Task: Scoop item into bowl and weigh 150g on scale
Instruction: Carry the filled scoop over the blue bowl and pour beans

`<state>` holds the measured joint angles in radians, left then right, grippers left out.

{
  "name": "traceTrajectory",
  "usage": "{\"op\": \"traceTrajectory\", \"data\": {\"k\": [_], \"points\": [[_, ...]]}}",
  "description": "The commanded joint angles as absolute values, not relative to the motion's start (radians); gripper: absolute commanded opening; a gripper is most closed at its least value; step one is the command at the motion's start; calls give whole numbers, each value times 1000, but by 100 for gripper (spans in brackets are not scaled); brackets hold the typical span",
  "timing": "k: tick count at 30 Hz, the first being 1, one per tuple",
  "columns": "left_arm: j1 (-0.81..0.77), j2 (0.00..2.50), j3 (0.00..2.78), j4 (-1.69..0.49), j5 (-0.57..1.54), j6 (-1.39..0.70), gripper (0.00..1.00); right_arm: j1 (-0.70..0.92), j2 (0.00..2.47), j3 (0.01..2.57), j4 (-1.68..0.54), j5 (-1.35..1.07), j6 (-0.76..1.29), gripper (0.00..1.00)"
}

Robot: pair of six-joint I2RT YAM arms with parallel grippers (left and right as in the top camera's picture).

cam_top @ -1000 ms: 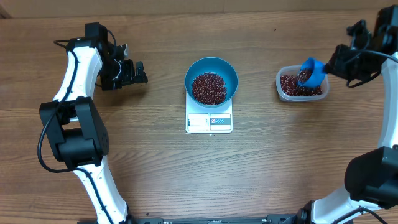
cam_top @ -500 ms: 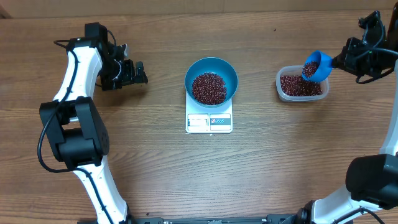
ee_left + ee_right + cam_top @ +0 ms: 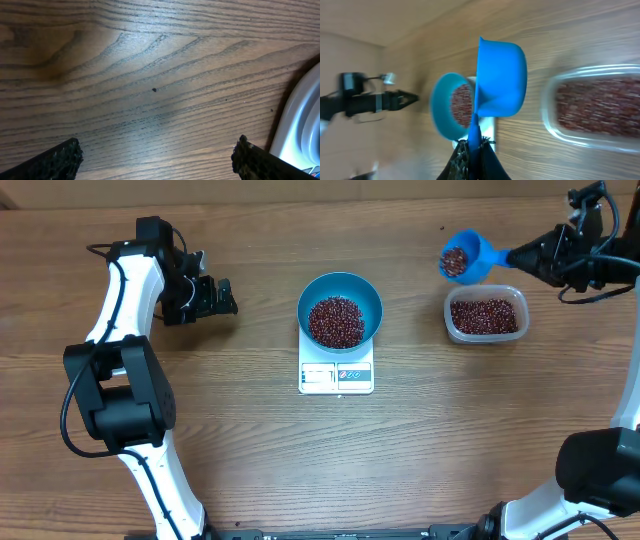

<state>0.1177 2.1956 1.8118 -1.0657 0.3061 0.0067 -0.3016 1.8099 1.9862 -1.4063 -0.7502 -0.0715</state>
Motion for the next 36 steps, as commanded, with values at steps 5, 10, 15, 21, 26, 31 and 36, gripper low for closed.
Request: {"op": "traceTrajectory", "data": {"k": [5, 10, 15, 21, 26, 31, 36], "points": [[111, 2204, 1819, -1065, 304, 22, 100, -176, 1805, 2017, -1393, -876, -79, 4], [111, 2204, 1819, -1065, 304, 22, 99, -65, 1805, 2017, -1386, -826, -79, 4], [111, 2204, 1819, -1065, 304, 22, 99, 66, 1805, 2017, -1393, -688, -79, 4], [111, 2204, 1819, -1065, 304, 22, 100, 216, 1805, 2017, -1387, -414, -87, 4], [111, 2204, 1819, -1065, 304, 22, 100, 307, 1805, 2017, -1355, -331, -169, 4], [111, 2204, 1819, -1065, 303, 22, 100, 374, 1805, 2017, -1312, -185, -185, 4], [111, 2204, 1819, -1065, 304, 22, 100, 443, 1805, 2017, -1275, -35, -201, 4]]}}
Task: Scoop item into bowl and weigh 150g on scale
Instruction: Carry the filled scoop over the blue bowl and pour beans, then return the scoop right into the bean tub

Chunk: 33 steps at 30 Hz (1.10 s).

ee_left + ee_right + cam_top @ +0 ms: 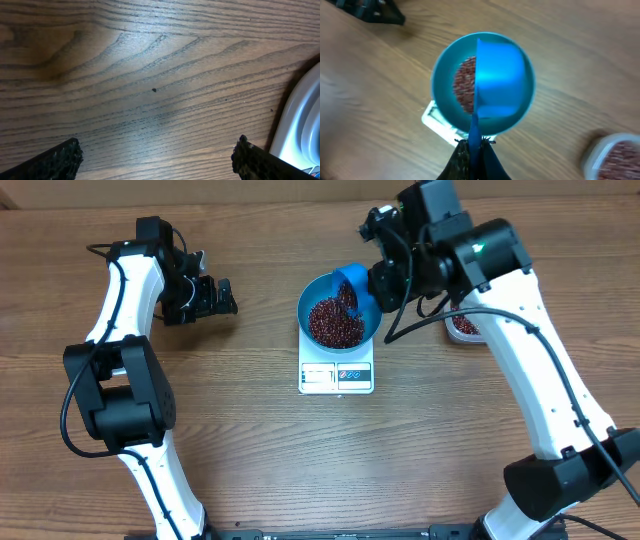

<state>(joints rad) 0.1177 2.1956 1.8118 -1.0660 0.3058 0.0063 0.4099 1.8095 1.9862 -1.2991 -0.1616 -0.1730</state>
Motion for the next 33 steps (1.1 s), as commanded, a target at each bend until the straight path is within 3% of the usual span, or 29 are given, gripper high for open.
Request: {"op": "traceTrajectory", "data": {"k": [1, 33], "points": [[111, 2204, 1819, -1065, 304, 22, 99, 455, 1805, 2017, -1267, -34, -218, 4], [111, 2204, 1819, -1065, 304, 22, 100, 495, 1805, 2017, -1245, -54, -303, 4]]}}
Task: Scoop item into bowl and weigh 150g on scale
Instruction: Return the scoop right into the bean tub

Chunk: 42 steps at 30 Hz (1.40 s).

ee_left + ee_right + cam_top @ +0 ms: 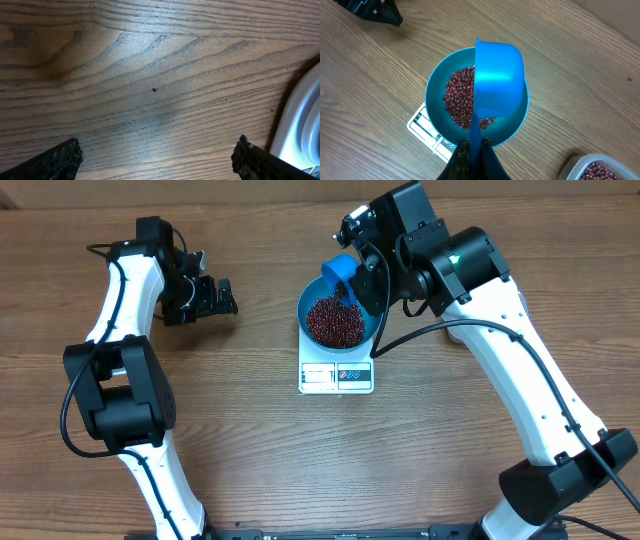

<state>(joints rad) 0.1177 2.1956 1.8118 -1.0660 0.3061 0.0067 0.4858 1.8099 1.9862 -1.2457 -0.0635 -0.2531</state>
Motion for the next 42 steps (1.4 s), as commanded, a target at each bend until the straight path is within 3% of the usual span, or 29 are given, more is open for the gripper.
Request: {"op": "traceTrajectory", "data": {"k": [1, 14, 17, 25, 34, 38, 42], "points": [[111, 2204, 1819, -1065, 304, 22, 100, 496, 1805, 2017, -1241, -46, -301, 4], [111, 2204, 1819, -1065, 304, 22, 100, 530, 1805, 2017, -1230, 61, -307, 4], [111, 2204, 1819, -1065, 304, 22, 100, 540, 1805, 2017, -1222, -13, -325, 4], [111, 2204, 1819, -1065, 304, 22, 100, 555, 1805, 2017, -1220, 124, -311, 4], [111, 2204, 1819, -1065, 304, 22, 100, 573, 1805, 2017, -1207, 41, -343, 4], [111, 2204, 1819, -1065, 304, 22, 99, 577, 1805, 2017, -1214, 165, -285, 4], [111, 2204, 1819, -1065, 304, 22, 100, 576, 1805, 2017, -1200, 64, -258, 4]]}}
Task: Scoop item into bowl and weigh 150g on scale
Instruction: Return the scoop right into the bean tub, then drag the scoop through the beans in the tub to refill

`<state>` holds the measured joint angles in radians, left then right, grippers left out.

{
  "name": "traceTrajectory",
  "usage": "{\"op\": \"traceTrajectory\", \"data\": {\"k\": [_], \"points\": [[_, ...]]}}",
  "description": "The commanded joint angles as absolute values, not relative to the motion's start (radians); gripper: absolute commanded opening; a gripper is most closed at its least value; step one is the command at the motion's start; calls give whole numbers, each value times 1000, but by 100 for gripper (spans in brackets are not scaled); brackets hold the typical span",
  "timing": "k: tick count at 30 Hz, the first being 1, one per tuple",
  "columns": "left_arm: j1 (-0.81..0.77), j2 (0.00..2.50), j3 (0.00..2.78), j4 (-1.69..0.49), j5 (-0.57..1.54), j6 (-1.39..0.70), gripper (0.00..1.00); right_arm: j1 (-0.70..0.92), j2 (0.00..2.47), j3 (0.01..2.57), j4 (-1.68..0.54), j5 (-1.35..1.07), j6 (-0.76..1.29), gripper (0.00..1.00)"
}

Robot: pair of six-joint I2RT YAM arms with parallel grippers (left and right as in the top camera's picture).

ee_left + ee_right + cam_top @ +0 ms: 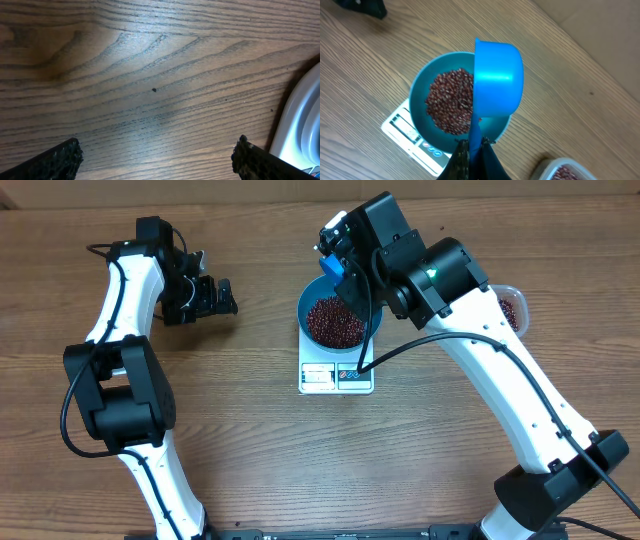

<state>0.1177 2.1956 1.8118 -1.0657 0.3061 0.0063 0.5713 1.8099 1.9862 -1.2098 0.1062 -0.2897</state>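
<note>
A blue bowl filled with red beans sits on a white scale mid-table. My right gripper is shut on the handle of a blue scoop, which hangs turned over above the bowl's far rim; in the overhead view the scoop shows at the bowl's upper edge. A clear tub of beans lies at the right, mostly hidden behind the right arm. My left gripper stands open over bare wood, far left of the bowl.
The scale's white edge shows at the right of the left wrist view. A small dark speck lies on the wood. The right arm stretches across the table's right half.
The right gripper with the scoop has risen and shifted slightly toward the bowl's far left rim. The bean tub shows again at the right. The left arm is unchanged.
At first the right gripper held the scoop full of beans above the tub at the right. Then the scoop was over the bowl on the scale, tipped. After that it was turned over with more beans in the bowl, and now it hangs higher.
</note>
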Motion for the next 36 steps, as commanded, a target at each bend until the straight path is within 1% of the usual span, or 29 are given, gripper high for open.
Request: {"op": "traceTrajectory", "data": {"k": [1, 3, 7, 10, 12, 15, 19, 26, 34, 36], "points": [[111, 2204, 1819, -1065, 304, 22, 100, 576, 1805, 2017, -1202, 66, -258, 4], [111, 2204, 1819, -1065, 304, 22, 99, 570, 1805, 2017, -1201, 70, -253, 4], [111, 2204, 1819, -1065, 304, 22, 99, 506, 1805, 2017, -1199, 200, -114, 4], [111, 2204, 1819, -1065, 304, 22, 100, 391, 1805, 2017, -1231, 209, -69, 4], [111, 2204, 1819, -1065, 304, 22, 100, 268, 1805, 2017, -1301, 209, -56, 4], [111, 2204, 1819, -1065, 304, 22, 99, 166, 1811, 2015, -1360, 208, -56, 4], [111, 2204, 1819, -1065, 304, 22, 100, 73, 1826, 1985, -1399, 210, -64, 4], [111, 2204, 1819, -1065, 304, 22, 100, 19, 1826, 1812, -1303, 209, -211, 4], [111, 2204, 1819, -1065, 304, 22, 100, 19, 1827, 1654, -1189, 214, -244, 4], [111, 2204, 1819, -1065, 304, 22, 100, 19, 1827, 1635, -1182, 150, -243, 4]]}}
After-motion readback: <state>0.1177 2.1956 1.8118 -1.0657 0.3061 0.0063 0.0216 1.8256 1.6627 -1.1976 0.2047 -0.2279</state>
